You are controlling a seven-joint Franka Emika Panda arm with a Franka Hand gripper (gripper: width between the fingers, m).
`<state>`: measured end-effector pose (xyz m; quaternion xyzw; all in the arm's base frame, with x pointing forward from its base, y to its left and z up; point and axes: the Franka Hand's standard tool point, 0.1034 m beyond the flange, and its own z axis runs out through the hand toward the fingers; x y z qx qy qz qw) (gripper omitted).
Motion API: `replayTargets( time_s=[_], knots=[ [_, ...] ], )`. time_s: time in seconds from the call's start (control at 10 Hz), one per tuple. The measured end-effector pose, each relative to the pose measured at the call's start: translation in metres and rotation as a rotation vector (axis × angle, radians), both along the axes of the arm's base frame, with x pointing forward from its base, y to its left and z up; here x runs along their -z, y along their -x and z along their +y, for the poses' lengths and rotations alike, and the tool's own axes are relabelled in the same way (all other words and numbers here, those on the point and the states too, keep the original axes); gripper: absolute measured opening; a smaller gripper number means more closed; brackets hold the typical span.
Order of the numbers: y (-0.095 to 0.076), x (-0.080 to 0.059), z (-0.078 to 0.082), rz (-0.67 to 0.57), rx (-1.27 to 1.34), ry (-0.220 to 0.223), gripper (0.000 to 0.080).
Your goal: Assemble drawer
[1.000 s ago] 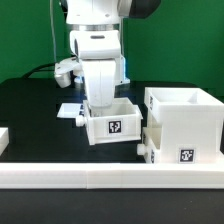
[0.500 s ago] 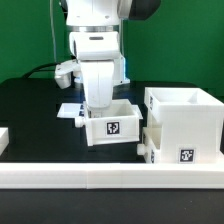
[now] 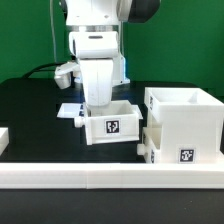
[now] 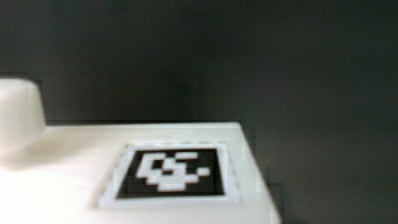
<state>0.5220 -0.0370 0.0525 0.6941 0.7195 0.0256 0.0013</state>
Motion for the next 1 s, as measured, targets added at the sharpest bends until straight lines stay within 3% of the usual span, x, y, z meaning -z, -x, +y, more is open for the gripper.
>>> replayTargets(
  time_s=[0.2, 1.0],
  knots=[
    [-0.013, -0.004, 0.009, -0.018, 0.016, 0.002, 0.0044],
    [-0.017, 0.002, 0.019, -0.006, 0.038, -0.004, 0.0044]
  ],
)
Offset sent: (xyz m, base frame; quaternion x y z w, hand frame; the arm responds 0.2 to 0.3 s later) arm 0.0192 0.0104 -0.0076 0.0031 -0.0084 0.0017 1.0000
